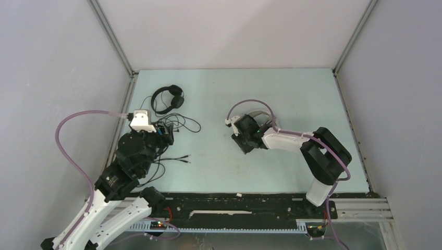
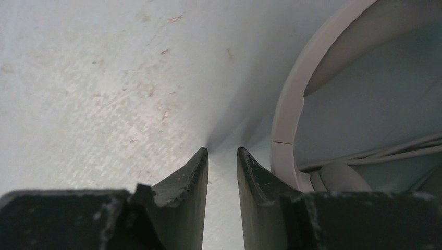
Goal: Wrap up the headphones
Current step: Pick up the headphones from the center of the board.
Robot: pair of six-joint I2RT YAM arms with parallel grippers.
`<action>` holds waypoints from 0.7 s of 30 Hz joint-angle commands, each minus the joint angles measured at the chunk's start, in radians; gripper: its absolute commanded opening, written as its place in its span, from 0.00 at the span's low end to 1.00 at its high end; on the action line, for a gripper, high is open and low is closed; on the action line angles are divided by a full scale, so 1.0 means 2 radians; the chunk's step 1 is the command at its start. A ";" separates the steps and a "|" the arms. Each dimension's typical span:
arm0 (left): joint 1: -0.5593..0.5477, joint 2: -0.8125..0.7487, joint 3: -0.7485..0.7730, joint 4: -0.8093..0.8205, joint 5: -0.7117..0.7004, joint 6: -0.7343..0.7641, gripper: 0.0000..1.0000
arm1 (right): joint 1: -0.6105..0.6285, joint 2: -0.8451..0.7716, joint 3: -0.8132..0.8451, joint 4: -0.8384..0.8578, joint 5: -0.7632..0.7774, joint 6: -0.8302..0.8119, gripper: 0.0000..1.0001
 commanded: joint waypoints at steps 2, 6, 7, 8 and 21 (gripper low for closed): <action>0.000 0.000 -0.003 0.008 -0.011 0.015 0.67 | -0.027 0.007 0.021 0.017 0.051 -0.022 0.29; 0.000 0.006 0.001 0.010 -0.018 0.019 0.68 | -0.049 0.012 0.041 0.002 0.055 -0.022 0.29; -0.001 0.007 0.002 0.010 -0.018 0.019 0.68 | -0.055 0.013 0.048 -0.003 0.062 -0.022 0.29; -0.001 0.008 0.003 0.011 -0.018 0.019 0.68 | -0.063 0.014 0.054 -0.007 0.062 -0.023 0.29; 0.010 0.055 0.008 -0.004 -0.018 0.013 0.69 | -0.207 0.040 0.106 -0.039 0.009 0.015 0.30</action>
